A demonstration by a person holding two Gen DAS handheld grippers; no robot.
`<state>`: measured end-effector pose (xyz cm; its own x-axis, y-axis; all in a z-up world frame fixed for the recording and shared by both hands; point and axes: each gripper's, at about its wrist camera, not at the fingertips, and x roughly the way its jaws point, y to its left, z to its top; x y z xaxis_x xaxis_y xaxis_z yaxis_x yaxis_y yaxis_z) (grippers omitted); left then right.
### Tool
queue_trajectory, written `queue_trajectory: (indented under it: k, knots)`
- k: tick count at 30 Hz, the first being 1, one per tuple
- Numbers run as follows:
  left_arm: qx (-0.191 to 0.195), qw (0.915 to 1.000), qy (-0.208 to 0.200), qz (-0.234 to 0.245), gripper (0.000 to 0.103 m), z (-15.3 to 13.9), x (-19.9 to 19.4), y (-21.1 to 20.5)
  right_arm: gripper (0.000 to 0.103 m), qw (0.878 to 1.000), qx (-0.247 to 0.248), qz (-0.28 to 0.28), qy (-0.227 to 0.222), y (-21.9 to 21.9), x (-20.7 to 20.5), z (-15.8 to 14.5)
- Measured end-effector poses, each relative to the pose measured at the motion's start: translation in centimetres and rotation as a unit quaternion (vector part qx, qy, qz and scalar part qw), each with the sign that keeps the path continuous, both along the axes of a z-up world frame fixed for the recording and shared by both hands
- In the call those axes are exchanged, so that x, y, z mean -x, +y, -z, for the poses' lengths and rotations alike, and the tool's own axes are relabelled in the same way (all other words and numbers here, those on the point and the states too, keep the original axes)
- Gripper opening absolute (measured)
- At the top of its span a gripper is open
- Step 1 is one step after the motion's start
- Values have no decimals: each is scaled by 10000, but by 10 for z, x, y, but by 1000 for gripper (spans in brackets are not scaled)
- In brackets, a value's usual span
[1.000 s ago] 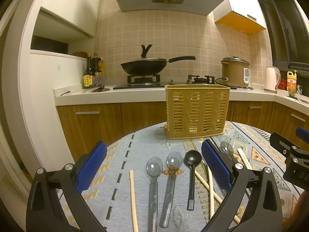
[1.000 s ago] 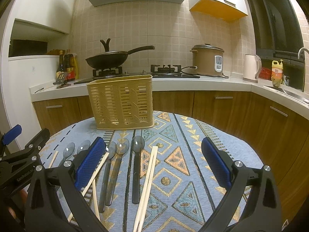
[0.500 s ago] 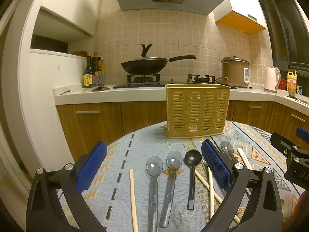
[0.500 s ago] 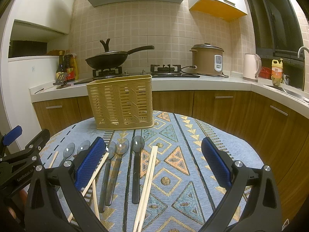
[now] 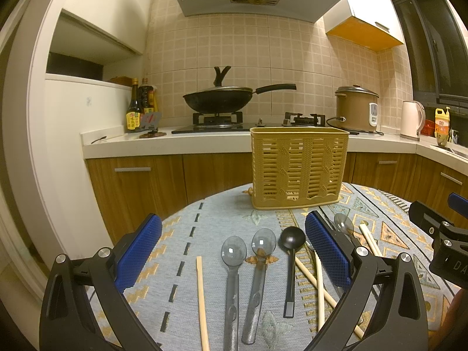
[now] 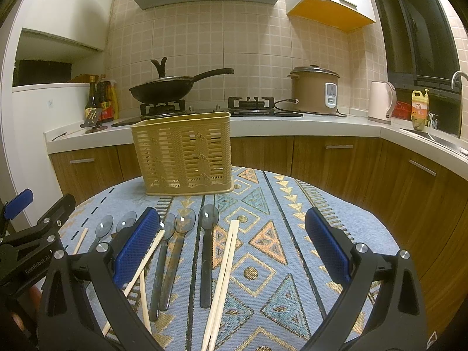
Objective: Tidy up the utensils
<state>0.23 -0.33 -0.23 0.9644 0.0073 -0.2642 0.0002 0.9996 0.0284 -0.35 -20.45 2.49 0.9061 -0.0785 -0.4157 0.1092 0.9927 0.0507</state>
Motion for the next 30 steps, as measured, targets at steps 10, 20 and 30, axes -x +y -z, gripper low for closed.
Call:
queue_trajectory:
  k: [10, 20, 30]
  knots:
    - [2, 10000, 2, 3, 95, 0, 0, 0, 95, 10000, 20, 13, 14, 1, 1, 2]
    - [218, 9988, 415, 126, 95, 5, -9, 3, 95, 9982, 384, 398, 247, 11, -7, 5]
    - [1015, 9722, 2040, 533, 87, 16, -61, 63, 95, 9975, 29, -17, 700, 5, -17, 8]
